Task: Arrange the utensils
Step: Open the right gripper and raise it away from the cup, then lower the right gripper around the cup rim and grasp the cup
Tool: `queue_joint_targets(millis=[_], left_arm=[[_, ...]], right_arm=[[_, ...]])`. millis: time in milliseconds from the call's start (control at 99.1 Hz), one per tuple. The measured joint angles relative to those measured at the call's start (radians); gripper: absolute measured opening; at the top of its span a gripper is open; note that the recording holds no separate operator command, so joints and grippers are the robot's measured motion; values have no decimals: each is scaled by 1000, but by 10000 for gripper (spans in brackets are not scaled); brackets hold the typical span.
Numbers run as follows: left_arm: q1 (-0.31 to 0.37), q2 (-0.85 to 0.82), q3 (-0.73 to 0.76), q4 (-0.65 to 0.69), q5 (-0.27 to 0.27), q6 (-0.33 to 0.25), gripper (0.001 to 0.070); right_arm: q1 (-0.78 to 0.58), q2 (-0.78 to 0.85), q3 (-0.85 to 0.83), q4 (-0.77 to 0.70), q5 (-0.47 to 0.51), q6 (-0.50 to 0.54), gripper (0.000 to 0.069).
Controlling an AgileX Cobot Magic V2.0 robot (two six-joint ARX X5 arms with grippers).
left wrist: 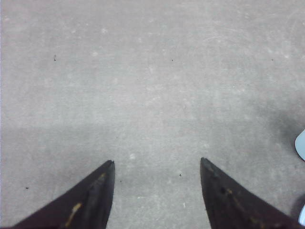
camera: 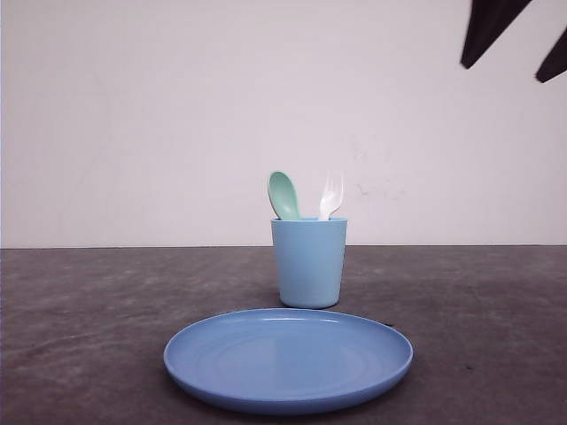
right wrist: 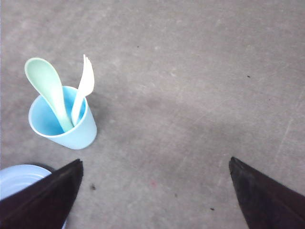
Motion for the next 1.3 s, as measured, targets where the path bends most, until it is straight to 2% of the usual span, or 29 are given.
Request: queue_joint_targets(millis=[121, 212, 525, 1029, 1301], left_arm=[[0, 0, 0, 0, 0, 0, 341], [0, 0, 0, 0, 0, 0, 341], [0, 0, 0, 0, 0, 0, 341], [0, 0, 0, 0, 0, 0, 341], [0, 0, 0, 0, 0, 0, 341]], right_arm=[[11, -9, -48, 13, -51, -6, 622], [29, -2, -117, 50, -69, -8, 681], [101, 49, -291, 276, -107, 0, 681], [233, 434, -300, 716, -119, 3, 681], [254, 574, -299, 920, -121, 16, 681]])
